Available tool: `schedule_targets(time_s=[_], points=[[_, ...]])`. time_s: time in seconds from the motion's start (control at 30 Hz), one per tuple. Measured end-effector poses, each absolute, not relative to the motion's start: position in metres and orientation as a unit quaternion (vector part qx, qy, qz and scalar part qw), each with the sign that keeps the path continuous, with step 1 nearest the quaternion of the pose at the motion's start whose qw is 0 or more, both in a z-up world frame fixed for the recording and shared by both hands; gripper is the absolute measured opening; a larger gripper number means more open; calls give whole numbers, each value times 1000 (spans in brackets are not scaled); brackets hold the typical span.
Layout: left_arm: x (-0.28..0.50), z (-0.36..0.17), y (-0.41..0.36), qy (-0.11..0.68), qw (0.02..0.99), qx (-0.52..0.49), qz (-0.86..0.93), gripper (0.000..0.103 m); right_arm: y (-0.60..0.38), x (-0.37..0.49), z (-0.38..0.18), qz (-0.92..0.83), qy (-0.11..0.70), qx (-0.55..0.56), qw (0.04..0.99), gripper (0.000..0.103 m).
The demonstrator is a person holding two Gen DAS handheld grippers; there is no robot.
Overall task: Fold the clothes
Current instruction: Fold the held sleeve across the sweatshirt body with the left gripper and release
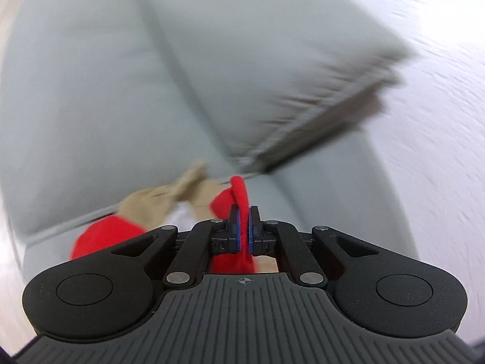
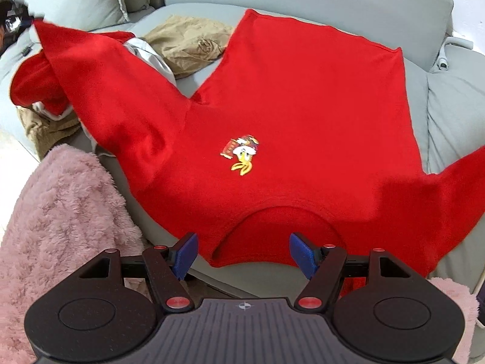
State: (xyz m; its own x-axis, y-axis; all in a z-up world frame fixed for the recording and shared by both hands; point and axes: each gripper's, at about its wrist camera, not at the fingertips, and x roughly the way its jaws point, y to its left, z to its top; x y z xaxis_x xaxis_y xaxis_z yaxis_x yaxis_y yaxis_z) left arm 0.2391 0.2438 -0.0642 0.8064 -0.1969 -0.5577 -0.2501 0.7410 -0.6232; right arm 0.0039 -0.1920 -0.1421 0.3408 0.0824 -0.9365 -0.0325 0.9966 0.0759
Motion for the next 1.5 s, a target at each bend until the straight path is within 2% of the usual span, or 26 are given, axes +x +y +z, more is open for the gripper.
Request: schedule_targets(time_s=[0.13,0.2,0.4,0.57,0.8,1.03,1.07,1.17,1.2,1.3,1.5], points=[[210,-17,177,298,907,-289,-65,4,-201,-2,-138,35,557,44,829,68],[184,4,119,299,917,-236,-116,4,-211,-10,-136,30,547,61,834,68],[139,12,9,308,927,-134,-169,4,-254,-36,-133,3,523,115,844,68],[111,-9,-95,353,909,-80,-205,4,-289,-59,-135,-18,499,165,850,68],[62,-33,-235,379,882,-11,-281,4,-326,-87,-135,-40,472,211,855,68],[7,-97,-353,414,844,82,-330,5,-356,-115,-139,-75,457,245,852,68],[1,-111,-365,424,835,104,-335,7,-360,-119,-141,-83,458,249,849,67],[-13,-145,-384,453,809,160,-338,26,-369,-129,-145,-102,461,258,843,68],[-14,-150,-383,457,807,165,-337,36,-371,-132,-145,-102,459,264,842,68],[-16,-154,-372,465,798,163,-348,43,-375,-138,-144,-101,453,276,841,67],[-6,-115,-326,444,799,117,-388,55,-363,-134,-142,-96,458,261,844,71]])
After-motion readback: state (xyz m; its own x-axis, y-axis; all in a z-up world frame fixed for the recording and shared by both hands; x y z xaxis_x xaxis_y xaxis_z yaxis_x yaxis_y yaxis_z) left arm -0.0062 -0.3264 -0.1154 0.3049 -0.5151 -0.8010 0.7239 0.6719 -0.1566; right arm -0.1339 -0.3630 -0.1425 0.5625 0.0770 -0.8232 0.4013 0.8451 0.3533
